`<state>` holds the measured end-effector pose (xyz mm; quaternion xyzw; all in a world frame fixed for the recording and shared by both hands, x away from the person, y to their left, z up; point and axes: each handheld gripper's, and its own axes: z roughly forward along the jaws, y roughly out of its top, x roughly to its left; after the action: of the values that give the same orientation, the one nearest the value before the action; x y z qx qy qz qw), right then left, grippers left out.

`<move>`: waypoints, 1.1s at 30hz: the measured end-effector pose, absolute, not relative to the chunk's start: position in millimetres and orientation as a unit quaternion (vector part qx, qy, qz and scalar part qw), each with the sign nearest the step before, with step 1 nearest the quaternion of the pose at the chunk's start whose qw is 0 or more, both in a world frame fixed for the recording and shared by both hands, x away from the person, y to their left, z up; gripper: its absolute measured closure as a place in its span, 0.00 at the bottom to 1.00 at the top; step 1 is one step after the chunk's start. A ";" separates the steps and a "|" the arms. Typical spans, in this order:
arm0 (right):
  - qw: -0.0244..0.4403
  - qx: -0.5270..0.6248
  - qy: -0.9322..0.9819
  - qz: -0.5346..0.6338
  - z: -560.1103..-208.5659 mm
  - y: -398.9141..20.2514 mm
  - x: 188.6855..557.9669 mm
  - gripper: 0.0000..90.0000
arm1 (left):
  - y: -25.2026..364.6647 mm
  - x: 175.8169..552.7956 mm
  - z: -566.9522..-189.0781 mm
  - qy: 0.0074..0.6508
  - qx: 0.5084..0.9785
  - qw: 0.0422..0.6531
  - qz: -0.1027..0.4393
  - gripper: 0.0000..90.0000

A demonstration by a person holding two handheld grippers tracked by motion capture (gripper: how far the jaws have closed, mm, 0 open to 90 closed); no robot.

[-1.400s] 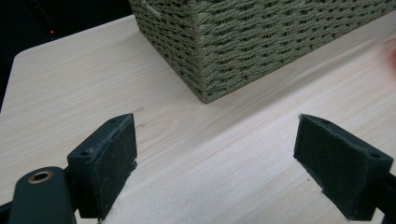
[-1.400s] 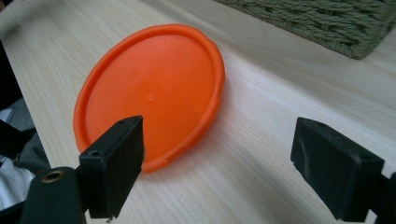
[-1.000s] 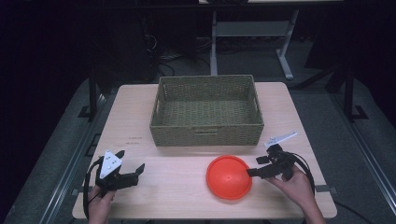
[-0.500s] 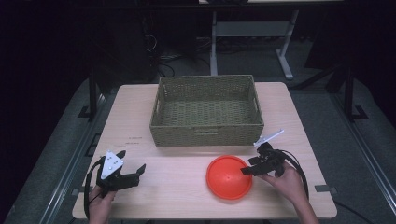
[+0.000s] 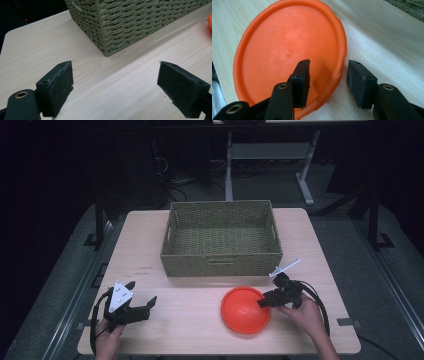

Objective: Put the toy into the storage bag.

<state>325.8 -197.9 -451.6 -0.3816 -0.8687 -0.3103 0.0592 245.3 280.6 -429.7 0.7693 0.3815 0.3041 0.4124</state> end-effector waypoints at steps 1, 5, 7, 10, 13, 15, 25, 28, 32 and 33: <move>0.059 -0.381 -0.869 -0.310 -452.0 -197.7 325.9 0.59 | 280.0 245.2 -429.7 0.380 0.770 0.412 0.304 0.14; 0.064 -0.379 -0.869 -0.311 -453.2 -196.5 326.2 0.60 | 278.8 244.8 -429.6 0.375 0.774 0.409 0.305 0.14; 0.068 -0.378 -0.871 -0.308 -454.1 -195.5 326.6 0.61 | 278.8 244.8 -429.5 0.375 0.774 0.408 0.305 0.14; 0.073 -0.379 -0.870 -0.307 -455.7 -194.1 326.9 0.61 | 279.1 244.7 -429.5 0.376 0.774 0.408 0.305 0.14; 0.072 -0.381 -0.869 -0.308 -455.5 -193.7 327.2 0.63 | 279.4 244.9 -429.6 0.377 0.773 0.409 0.306 0.14; 0.074 -0.381 -0.867 -0.312 -454.3 -194.3 327.0 0.66 | 279.4 244.9 -429.6 0.377 0.773 0.408 0.306 0.14; 0.070 -0.385 -0.866 -0.310 -446.2 -195.8 324.5 0.80 | 280.2 245.0 -430.0 0.379 0.772 0.408 0.307 0.14; 0.063 -0.382 -0.869 -0.308 -441.0 -194.0 322.0 0.83 | 281.0 245.3 -429.8 0.381 0.771 0.408 0.307 0.14; 0.064 -0.375 -0.867 -0.321 -431.2 -193.1 320.3 0.87 | 281.1 245.2 -429.8 0.383 0.769 0.408 0.307 0.14; 0.061 -0.368 -0.869 -0.325 -423.4 -190.6 318.9 0.89 | 281.3 245.0 -429.7 0.383 0.769 0.408 0.308 0.14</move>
<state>318.9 -190.6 -423.4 -0.3677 -0.8691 -0.3252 0.0610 245.0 281.3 -429.7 0.7695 0.3829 0.3077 0.4082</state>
